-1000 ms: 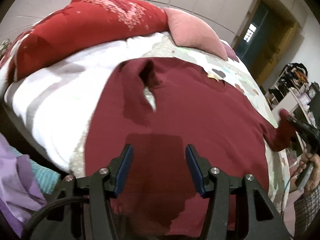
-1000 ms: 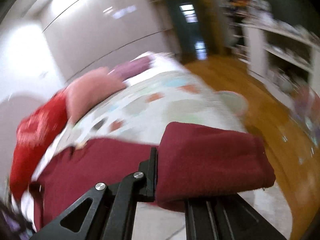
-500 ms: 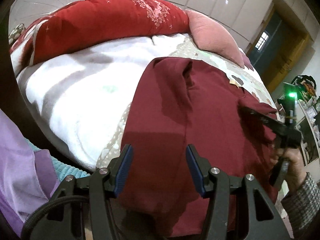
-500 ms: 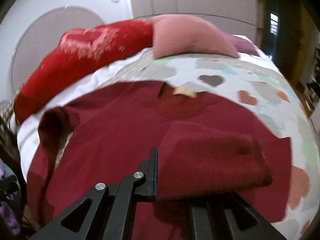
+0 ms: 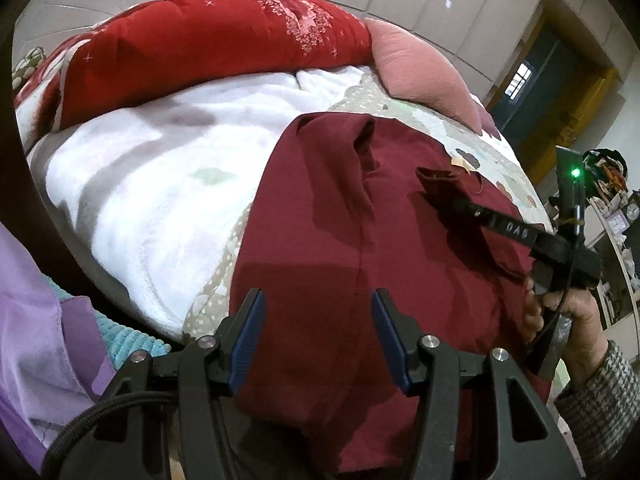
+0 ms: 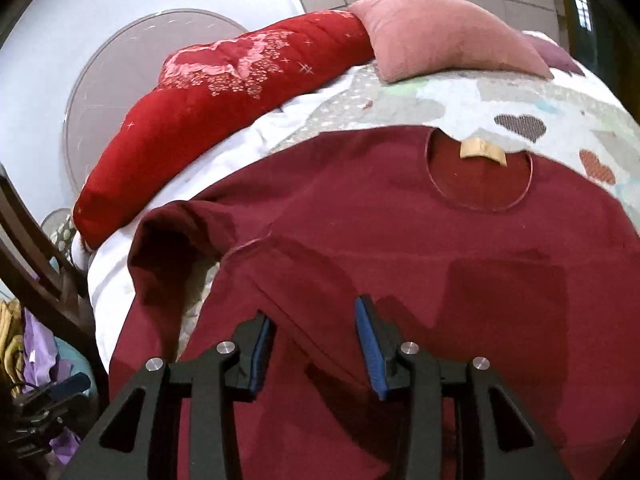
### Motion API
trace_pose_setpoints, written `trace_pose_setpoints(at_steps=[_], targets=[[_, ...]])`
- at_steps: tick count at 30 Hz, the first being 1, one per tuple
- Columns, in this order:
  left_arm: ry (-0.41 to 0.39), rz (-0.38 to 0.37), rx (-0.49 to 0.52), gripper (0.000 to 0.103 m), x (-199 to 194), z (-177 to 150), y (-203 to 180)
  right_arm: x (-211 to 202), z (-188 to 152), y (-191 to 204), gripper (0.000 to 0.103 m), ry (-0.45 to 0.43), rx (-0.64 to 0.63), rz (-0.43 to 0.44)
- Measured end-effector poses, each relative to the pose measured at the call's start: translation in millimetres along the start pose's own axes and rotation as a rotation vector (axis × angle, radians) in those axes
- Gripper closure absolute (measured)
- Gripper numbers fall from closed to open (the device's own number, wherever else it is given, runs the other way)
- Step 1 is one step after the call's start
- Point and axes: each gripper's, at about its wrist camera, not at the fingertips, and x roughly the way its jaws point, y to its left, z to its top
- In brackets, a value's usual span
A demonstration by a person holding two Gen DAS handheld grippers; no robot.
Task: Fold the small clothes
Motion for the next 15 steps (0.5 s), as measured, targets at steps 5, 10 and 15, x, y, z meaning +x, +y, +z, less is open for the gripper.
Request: trace_pose_setpoints(at_steps=[5,10,15], targets=[[-0.004,-0.009,-0.001,0.049,-0.6,-0.1,-0.9,-0.6,-4.8,20.6,0.050,0.010,-0.152,-0.097],[-0.015,-0.015,-0.012,0.049,-5.0,-0.7,4.2,16.8,-3.3,47.1,0.046,0.004,-0.296,-0.183],[-0.022,-0.013,-0.049,0.049,-8.6,1.4,16.4,30.5,17.4,46.6,0.096,0.023,-0.279,-0.244]])
